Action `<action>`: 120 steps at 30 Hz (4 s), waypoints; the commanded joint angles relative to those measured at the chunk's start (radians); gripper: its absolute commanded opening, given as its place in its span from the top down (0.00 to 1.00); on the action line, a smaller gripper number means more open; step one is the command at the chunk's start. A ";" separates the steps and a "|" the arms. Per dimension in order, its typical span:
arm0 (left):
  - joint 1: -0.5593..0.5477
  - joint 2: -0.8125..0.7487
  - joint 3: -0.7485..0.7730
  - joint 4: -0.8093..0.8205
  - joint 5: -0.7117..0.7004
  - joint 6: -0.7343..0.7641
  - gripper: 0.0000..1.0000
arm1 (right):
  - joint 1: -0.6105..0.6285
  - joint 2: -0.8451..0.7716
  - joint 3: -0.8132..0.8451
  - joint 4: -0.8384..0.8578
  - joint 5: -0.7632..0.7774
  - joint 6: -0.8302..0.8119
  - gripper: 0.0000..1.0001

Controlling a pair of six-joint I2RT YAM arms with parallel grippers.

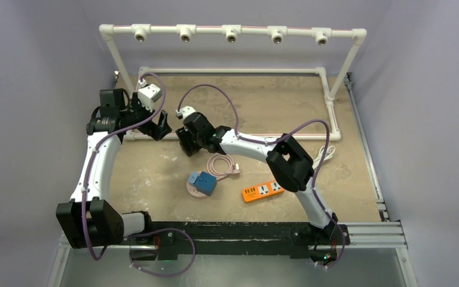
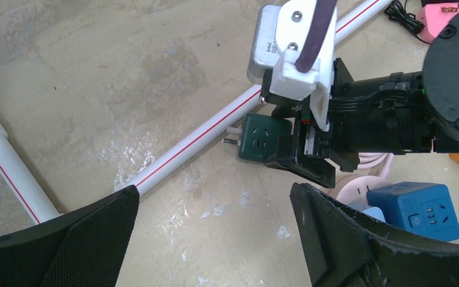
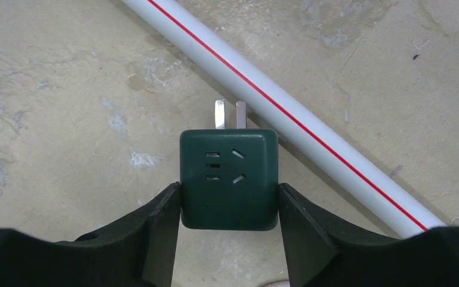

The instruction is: Insert the plug

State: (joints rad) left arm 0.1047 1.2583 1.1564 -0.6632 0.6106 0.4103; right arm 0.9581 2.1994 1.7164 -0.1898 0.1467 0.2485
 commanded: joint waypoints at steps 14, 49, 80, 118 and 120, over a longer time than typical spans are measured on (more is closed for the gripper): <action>0.008 -0.141 0.018 -0.234 0.259 0.807 0.01 | -0.122 -0.424 -0.061 -0.209 -0.313 0.108 0.70; 0.008 -0.147 -0.038 -0.225 0.287 0.699 0.01 | -0.022 -0.122 -0.190 0.035 -0.247 -0.360 0.31; 0.007 -0.363 -0.059 -0.375 0.428 1.685 0.01 | -0.102 -0.322 0.120 -0.259 -0.787 0.062 0.74; -0.189 -0.214 0.068 -0.416 0.358 1.218 1.00 | -0.124 -0.449 0.046 -0.230 -0.842 0.072 0.19; -0.189 -0.167 0.112 -0.382 0.387 1.002 1.00 | -0.141 -0.495 0.005 -0.225 -0.819 0.041 0.12</action>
State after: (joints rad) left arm -0.0811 1.0233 1.1690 -1.1599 0.9203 1.8305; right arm 0.8452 1.8534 1.7615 -0.4782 -0.7006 0.3473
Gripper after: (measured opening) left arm 0.578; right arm 0.828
